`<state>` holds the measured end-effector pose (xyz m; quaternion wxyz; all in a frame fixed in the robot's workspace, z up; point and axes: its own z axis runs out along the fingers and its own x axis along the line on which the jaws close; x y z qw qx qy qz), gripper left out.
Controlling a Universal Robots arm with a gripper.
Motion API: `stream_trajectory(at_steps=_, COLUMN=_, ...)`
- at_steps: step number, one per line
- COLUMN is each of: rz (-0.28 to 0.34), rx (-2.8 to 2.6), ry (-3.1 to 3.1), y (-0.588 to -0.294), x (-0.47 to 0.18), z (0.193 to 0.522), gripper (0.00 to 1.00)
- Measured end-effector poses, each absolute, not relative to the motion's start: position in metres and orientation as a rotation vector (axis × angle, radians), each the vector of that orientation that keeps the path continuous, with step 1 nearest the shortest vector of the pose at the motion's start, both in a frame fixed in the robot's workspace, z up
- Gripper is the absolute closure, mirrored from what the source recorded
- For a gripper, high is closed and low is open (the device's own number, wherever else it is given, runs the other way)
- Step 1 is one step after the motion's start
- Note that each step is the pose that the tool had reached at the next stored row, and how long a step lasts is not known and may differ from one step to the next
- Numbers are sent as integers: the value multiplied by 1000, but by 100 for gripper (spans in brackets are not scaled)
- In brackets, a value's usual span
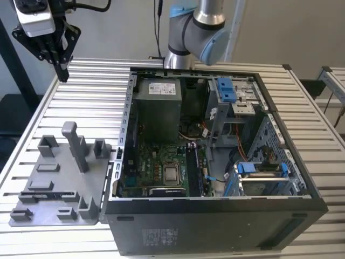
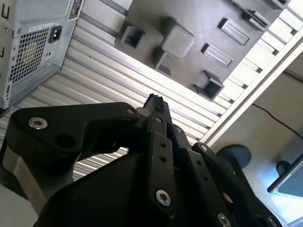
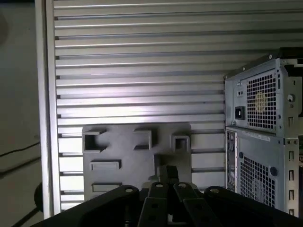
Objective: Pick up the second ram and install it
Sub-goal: 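Reach for the second ram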
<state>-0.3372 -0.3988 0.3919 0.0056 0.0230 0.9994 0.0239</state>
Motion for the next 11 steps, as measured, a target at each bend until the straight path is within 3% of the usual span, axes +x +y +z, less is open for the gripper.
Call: stream_trajectory(at_steps=11, rz=75, rx=58, ry=3129, y=-399, x=-374, z=392, gripper=89)
